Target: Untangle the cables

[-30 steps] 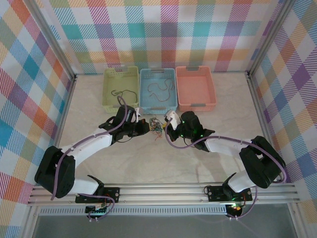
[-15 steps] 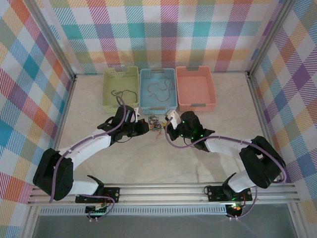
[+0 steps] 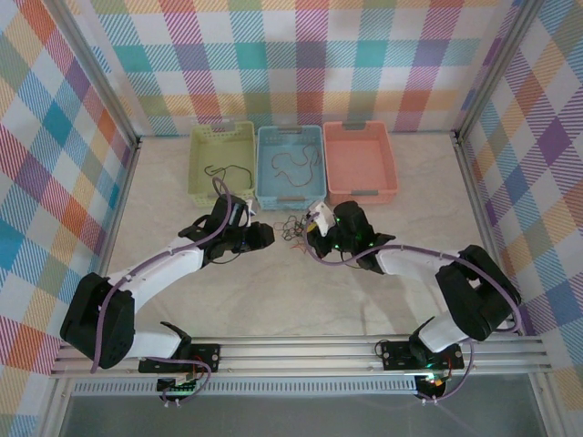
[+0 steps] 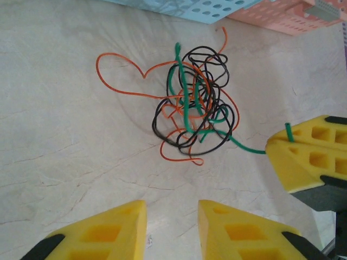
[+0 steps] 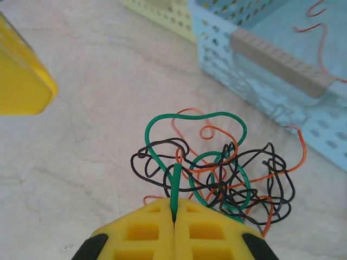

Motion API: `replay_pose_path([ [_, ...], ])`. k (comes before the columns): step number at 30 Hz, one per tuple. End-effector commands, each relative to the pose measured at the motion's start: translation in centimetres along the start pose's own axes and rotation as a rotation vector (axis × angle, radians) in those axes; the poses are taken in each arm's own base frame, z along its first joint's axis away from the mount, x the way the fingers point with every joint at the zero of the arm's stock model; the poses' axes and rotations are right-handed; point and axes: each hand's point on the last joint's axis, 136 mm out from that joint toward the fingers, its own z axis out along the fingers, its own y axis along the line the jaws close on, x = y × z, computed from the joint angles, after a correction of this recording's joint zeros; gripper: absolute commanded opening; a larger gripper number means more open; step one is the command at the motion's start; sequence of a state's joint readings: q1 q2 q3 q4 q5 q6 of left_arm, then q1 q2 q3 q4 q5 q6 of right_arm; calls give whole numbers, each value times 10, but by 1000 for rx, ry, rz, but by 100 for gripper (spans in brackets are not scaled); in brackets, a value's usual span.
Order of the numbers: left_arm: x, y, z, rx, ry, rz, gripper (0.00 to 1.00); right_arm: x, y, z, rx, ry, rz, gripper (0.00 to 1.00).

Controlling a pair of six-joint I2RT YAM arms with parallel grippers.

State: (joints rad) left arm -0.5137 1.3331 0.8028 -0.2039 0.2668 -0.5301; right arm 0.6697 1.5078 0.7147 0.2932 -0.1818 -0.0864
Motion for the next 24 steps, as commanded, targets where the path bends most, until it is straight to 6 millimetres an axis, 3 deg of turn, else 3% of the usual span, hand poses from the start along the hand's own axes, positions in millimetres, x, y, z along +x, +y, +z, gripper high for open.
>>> replay_pose_path([
  [1, 2, 6, 0, -16, 3, 3, 31, -7, 22, 2, -129, -4, -6, 0],
  [6, 2, -7, -2, 52, 5, 28, 34, -7, 28, 3, -167, -5, -37, 0],
  [12, 3, -19, 16, 94, 94, 26, 38, -7, 32, 4, -194, 5, -36, 0],
  [19, -1, -4, 32, -25, 156, 29, 41, -6, 33, 5, -202, 6, -37, 0],
  [24, -17, -3, 27, -100, 115, 77, 40, -6, 34, 6, -211, 13, -34, 0],
])
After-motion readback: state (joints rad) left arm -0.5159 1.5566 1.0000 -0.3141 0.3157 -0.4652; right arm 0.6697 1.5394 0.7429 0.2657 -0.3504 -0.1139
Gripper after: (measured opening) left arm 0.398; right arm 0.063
